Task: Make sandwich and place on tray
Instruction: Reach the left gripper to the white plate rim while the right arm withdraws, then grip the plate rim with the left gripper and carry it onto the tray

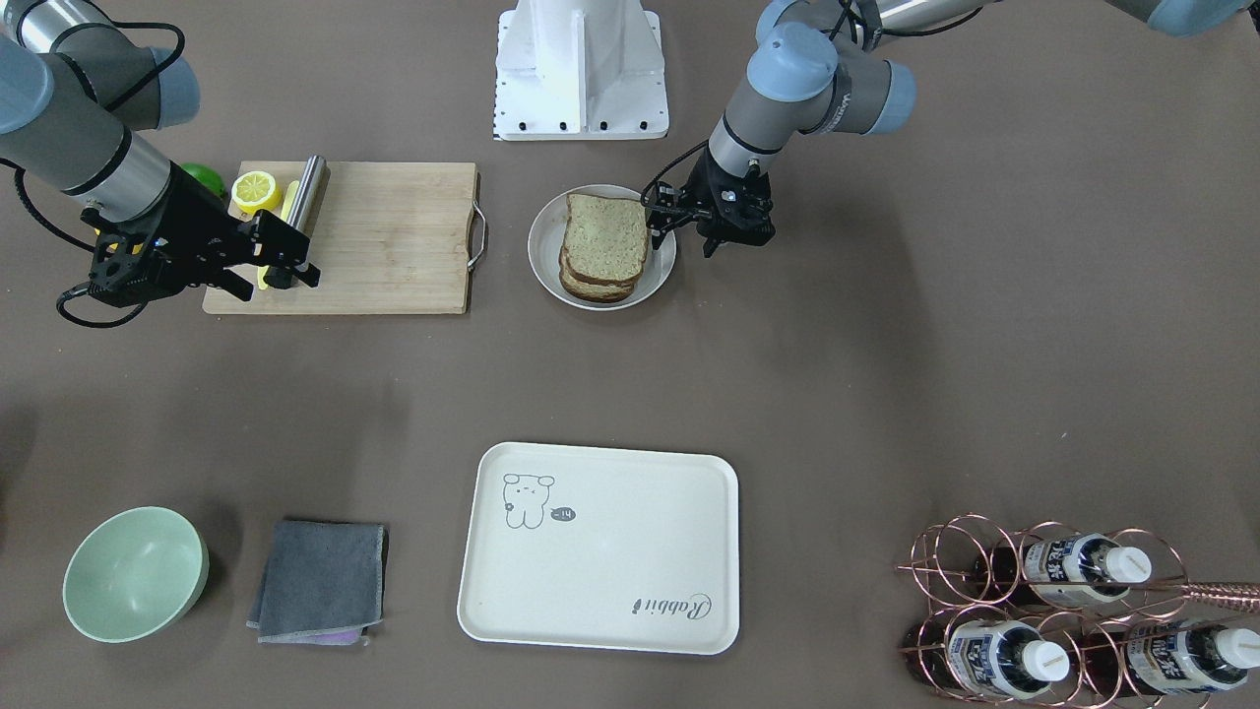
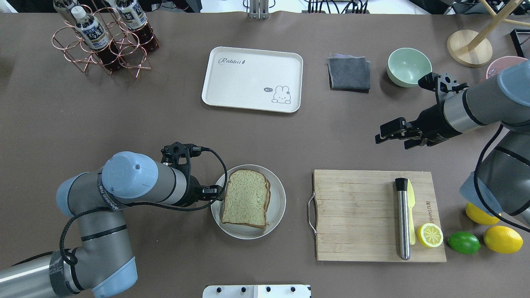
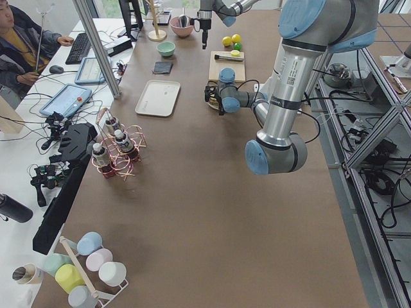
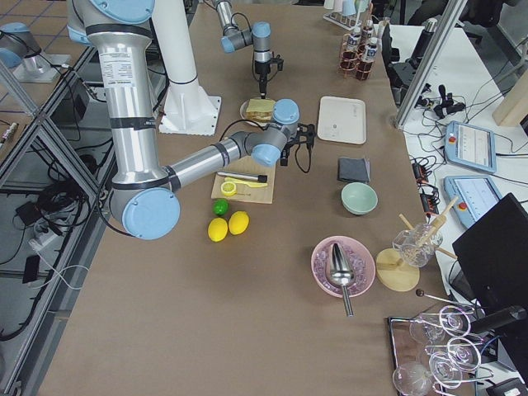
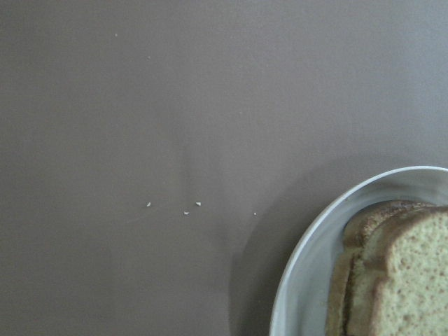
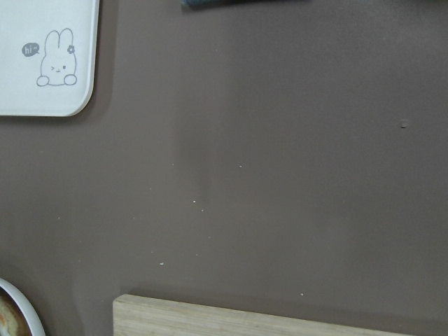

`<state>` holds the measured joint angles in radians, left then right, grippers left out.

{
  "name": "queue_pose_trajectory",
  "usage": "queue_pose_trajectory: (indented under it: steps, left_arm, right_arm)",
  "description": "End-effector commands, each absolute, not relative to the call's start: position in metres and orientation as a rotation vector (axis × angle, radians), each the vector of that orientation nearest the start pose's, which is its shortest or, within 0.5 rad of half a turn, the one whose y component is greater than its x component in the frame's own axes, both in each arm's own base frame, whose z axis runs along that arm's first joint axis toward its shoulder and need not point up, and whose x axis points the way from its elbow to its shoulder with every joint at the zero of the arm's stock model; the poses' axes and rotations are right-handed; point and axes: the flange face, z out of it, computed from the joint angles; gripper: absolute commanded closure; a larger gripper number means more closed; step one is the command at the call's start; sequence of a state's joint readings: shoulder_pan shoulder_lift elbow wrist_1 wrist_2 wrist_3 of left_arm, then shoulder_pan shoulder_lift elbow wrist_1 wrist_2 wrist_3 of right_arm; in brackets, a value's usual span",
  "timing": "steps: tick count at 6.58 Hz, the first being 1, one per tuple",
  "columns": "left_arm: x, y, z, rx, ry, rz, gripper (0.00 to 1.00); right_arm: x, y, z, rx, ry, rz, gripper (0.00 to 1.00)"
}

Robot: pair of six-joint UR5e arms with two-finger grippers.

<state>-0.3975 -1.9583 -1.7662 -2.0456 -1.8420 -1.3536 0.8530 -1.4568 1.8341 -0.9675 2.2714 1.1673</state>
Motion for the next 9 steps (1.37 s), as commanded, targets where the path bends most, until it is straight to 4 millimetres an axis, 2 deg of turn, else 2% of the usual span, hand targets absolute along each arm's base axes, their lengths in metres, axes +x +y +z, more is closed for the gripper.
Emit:
queue_pose_trajectory:
  steps: [1,3,5,8,9]
  left_arm:
    - [0.532,-0.337,0.300,0.082,1.076,-0.019,0.33]
    - [0.536,-0.331,0.298,0.059,1.080,-0.040,0.43]
    - [0.538,-0.329,0.298,0.056,1.079,-0.039,0.62]
    - [0.539,-0.327,0.300,0.041,1.076,-0.057,1.00]
    - [0.537,-0.327,0.295,0.037,1.086,-0.064,1.00]
  right_arm:
    - [-0.298,-0.446,0.402,0.028,-1.130,0.058,0.00]
    - [-0.296,-0.447,0.401,0.030,-1.131,0.060,0.00]
    - [-0.290,-0.450,0.401,0.031,-1.135,0.068,0.00]
    - [-0.261,-0.463,0.402,0.022,-1.154,0.084,0.00]
    - [-0.252,-0.464,0.407,0.036,-1.150,0.068,0.00]
